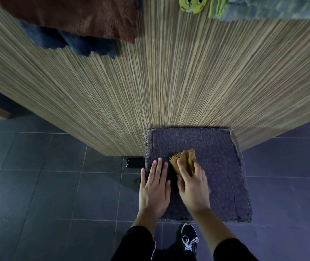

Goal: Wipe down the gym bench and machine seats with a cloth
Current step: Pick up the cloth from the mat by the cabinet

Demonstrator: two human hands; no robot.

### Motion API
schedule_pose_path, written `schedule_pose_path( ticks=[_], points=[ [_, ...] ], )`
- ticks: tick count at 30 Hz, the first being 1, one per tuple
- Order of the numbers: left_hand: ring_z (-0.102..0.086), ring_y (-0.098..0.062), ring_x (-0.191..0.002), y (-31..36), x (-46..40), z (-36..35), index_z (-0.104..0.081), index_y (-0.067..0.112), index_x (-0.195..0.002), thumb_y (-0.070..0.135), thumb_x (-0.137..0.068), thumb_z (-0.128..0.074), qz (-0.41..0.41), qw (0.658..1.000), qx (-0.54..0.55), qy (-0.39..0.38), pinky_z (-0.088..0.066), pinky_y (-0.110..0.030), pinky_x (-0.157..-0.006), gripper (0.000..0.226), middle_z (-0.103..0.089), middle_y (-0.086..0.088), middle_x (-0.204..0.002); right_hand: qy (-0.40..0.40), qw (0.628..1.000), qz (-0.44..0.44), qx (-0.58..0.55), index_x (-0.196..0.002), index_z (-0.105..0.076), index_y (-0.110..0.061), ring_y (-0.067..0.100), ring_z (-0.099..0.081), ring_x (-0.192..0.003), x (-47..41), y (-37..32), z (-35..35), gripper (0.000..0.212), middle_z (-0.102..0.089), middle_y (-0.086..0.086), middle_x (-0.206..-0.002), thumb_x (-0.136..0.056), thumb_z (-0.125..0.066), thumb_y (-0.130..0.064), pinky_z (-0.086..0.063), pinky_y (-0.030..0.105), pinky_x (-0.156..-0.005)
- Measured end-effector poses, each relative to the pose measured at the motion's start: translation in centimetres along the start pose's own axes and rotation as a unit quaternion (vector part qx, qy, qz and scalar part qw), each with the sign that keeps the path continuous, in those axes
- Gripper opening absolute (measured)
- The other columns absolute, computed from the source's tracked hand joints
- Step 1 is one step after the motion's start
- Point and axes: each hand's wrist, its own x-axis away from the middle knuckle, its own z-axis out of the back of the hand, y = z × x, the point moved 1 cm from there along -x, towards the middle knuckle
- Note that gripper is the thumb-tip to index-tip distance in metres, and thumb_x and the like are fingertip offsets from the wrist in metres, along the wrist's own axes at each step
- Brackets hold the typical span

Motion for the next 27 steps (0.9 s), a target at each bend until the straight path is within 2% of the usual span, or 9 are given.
schedule_pose_path(
  ticks=[2, 4, 7, 11, 14, 18, 20, 25, 27],
  points=[
    [-0.027, -0.02, -0.144, 0.4, 0.0, 0.5, -0.039, 0.012, -0.147, 0.032, -0.096, -0.032, 0.009, 1.0, 0.005, -0.019, -0.022, -0.049, -0.113, 0.055, -0.033, -0.005, -0.156, -0.014, 0.999, -0.011, -0.027, -0.132, -0.054, -0.018, 0.035, -0.058, -0.098, 0.1, 0.0, 0.0, 0.066, -0.053, 0.023, -0.117, -0.071, -0.076, -0.006, -0.055, 0.042, -0.075],
    [-0.04, -0.021, -0.137, 0.8, 0.1, 1.3, -0.049, 0.011, -0.141, 0.033, -0.091, -0.035, 0.007, 0.999, -0.003, -0.04, -0.031, -0.049, -0.112, 0.056, -0.044, -0.006, -0.149, -0.042, 0.998, -0.036, -0.043, -0.134, -0.052, -0.018, 0.037, -0.055, -0.105, 0.4, 0.1, 0.5, 0.065, -0.052, 0.022, -0.12, -0.074, -0.073, -0.002, -0.055, 0.042, -0.076],
    [-0.062, -0.018, -0.114, 1.8, 0.3, 3.8, -0.062, 0.012, -0.128, 0.035, -0.085, -0.038, 0.021, 0.997, -0.004, -0.08, -0.047, -0.048, -0.097, 0.054, -0.064, -0.003, -0.128, -0.096, 0.988, -0.074, -0.095, -0.141, -0.042, -0.02, 0.034, -0.046, -0.119, 1.2, 0.1, 2.6, 0.054, -0.042, 0.017, -0.133, -0.09, -0.056, -0.009, -0.047, 0.041, -0.094],
    [-0.053, -0.02, -0.124, 4.1, 0.8, 8.4, -0.047, 0.014, -0.141, 0.028, -0.096, -0.045, 0.004, 0.992, -0.018, -0.125, -0.031, -0.045, -0.111, 0.047, -0.056, 0.0, -0.135, -0.107, 0.972, -0.143, -0.156, -0.14, -0.043, -0.023, 0.03, -0.054, -0.109, 2.7, -0.7, 7.6, 0.051, -0.044, 0.01, -0.127, -0.091, -0.056, -0.021, -0.045, 0.034, -0.089],
    [-0.065, -0.021, -0.101, 5.8, 1.8, 10.9, -0.063, 0.016, -0.122, 0.028, -0.084, -0.064, -0.001, 0.993, -0.019, -0.114, -0.045, -0.05, -0.098, 0.04, -0.069, 0.001, -0.111, -0.053, 0.963, -0.179, -0.192, -0.132, -0.054, -0.022, 0.027, -0.059, -0.099, 4.8, -1.3, 10.8, 0.047, -0.055, 0.01, -0.118, -0.086, -0.063, -0.023, -0.047, 0.032, -0.084],
    [-0.044, -0.023, -0.129, 9.1, 3.0, 13.2, -0.041, 0.018, -0.142, 0.028, -0.1, -0.037, -0.056, 0.986, -0.041, -0.153, -0.025, -0.049, -0.111, 0.043, -0.05, -0.001, -0.139, -0.016, 0.95, -0.234, -0.206, -0.131, -0.056, -0.023, 0.027, -0.06, -0.101, 7.8, -1.0, 14.4, 0.046, -0.057, 0.011, -0.119, -0.086, -0.064, -0.025, -0.049, 0.034, -0.085],
    [-0.039, -0.022, -0.133, 10.8, 3.4, 14.1, -0.037, 0.019, -0.144, 0.029, -0.102, -0.031, -0.085, 0.981, -0.068, -0.162, -0.019, -0.049, -0.113, 0.043, -0.045, 0.0, -0.143, 0.001, 0.948, -0.251, -0.198, -0.131, -0.056, -0.022, 0.027, -0.06, -0.104, 9.3, -0.5, 15.8, 0.046, -0.059, 0.011, -0.119, -0.086, -0.064, -0.025, -0.048, 0.032, -0.085],
    [-0.043, -0.023, -0.127, 15.9, 4.9, 14.4, -0.045, 0.019, -0.134, 0.029, -0.101, -0.034, -0.165, 0.956, -0.121, -0.21, -0.024, -0.046, -0.107, 0.036, -0.051, -0.003, -0.137, 0.013, 0.921, -0.319, -0.222, -0.125, -0.06, -0.023, 0.029, -0.065, -0.089, 13.6, 1.7, 18.2, 0.039, -0.068, 0.013, -0.099, -0.086, -0.06, -0.029, -0.053, 0.035, -0.076],
    [-0.044, -0.023, -0.127, 18.2, 5.4, 14.5, -0.048, 0.019, -0.131, 0.029, -0.101, -0.036, -0.19, 0.948, -0.13, -0.22, -0.025, -0.046, -0.106, 0.034, -0.052, -0.003, -0.135, 0.02, 0.919, -0.337, -0.204, -0.122, -0.061, -0.025, 0.029, -0.064, -0.093, 15.3, 2.8, 19.2, 0.035, -0.067, 0.011, -0.1, -0.088, -0.058, -0.032, -0.05, 0.032, -0.077]
  ],
)
